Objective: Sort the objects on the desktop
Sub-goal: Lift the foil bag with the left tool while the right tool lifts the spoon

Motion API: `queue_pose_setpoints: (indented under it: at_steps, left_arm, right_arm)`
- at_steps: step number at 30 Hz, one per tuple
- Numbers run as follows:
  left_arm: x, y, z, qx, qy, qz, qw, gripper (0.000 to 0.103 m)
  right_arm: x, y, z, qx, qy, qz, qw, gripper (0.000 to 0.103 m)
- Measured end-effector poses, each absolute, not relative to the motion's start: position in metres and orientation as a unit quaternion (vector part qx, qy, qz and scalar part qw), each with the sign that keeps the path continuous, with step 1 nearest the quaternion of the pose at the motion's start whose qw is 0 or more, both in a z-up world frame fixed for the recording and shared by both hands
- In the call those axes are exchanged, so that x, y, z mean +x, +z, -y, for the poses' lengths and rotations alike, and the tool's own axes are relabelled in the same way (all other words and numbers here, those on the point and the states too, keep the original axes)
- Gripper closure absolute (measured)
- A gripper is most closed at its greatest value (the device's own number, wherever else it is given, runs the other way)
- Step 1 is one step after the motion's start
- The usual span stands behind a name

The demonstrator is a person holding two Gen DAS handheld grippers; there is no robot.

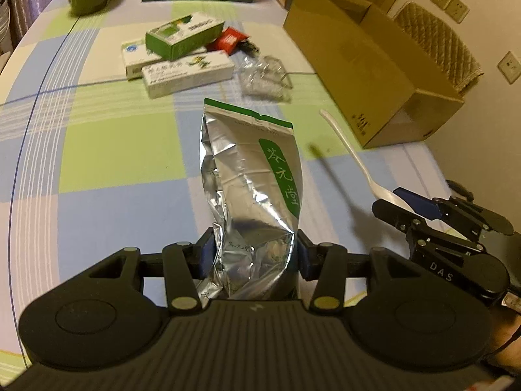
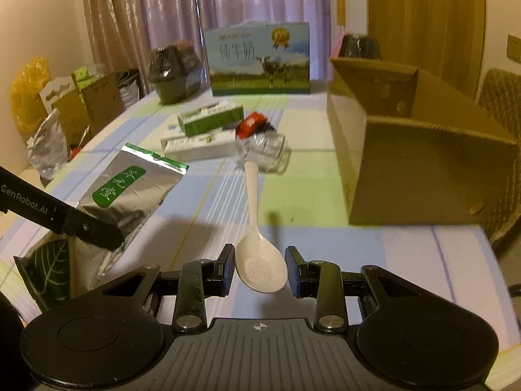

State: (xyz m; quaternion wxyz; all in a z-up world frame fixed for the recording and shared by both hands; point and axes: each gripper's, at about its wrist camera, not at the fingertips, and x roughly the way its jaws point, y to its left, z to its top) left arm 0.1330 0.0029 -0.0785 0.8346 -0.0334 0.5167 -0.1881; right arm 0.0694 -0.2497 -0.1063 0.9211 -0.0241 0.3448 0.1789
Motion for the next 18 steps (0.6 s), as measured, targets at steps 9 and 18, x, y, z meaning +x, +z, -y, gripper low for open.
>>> queue_pose_setpoints:
  at_steps: [9,18]
  left_arm:
    - [0.134,-0.049,0.018,-0.047,-0.209,-0.486,0.847,0.060]
    - [0.148,-0.018,0.058,-0.049,-0.241,-0.458,0.854,0.060]
  right_arm:
    - [0.066,-0.070,0.267,-0.020,0.158,-0.306,0.939,0.073]
    - [0.076,-0.042,0.294,-0.018,0.128,-0.275,0.953,0.073]
